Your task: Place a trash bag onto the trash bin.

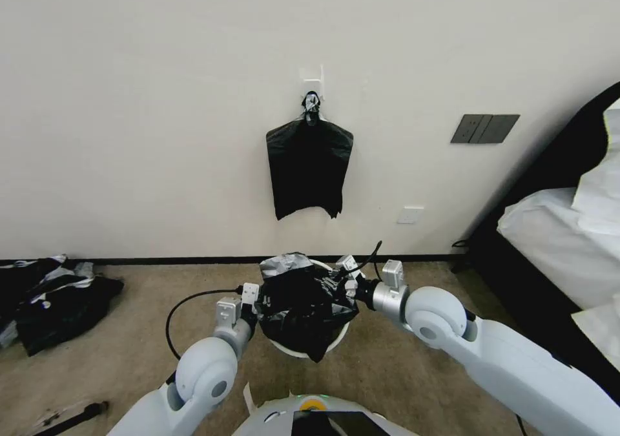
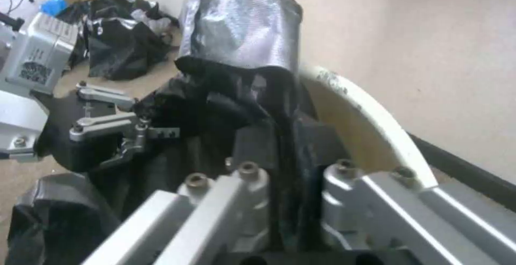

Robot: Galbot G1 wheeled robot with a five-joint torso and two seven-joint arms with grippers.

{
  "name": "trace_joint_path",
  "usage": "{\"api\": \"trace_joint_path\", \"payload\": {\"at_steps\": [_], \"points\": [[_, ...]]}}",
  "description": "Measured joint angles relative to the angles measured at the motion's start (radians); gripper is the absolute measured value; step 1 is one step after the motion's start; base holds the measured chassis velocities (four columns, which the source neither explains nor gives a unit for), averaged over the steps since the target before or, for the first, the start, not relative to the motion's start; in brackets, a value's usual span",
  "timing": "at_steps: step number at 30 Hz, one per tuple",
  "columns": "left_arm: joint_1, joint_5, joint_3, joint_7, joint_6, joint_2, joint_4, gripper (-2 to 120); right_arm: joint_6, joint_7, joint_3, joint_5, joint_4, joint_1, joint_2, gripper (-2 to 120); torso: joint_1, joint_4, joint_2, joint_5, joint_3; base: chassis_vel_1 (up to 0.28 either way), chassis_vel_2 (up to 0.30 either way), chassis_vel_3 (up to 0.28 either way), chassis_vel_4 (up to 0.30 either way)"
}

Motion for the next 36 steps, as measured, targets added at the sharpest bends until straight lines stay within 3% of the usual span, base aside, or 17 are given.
{"api": "trace_joint_path", "payload": {"at_steps": [10,21,36], "points": [[0.018,0.022,0.000,0.021,-0.001,0.003,-0.001,1,0.020,0.014,0.012,-0.007,0.012,-0.002,-0.006,0,0.000,0.0000,0.000,-0.0001,0.000,0.000,0.000,0.000,0.000],[0.083,0.092,0.012,0.079,-0.017,0.010,-0.029,1,0.079,0.083,-0.012,-0.115,-0.013,0.021,-0.005,0,0.000,0.0001,0.000,0.0001,0.000,0.000,0.000,0.000,0.000],[0.148,0.349,0.006,0.236,-0.120,0.031,-0.057,1,0.000,0.031,-0.028,-0.117,-0.094,0.065,-0.106,0,0.000,0.0000,0.000,0.0000,0.000,0.000,0.000,0.000,0.000]]}}
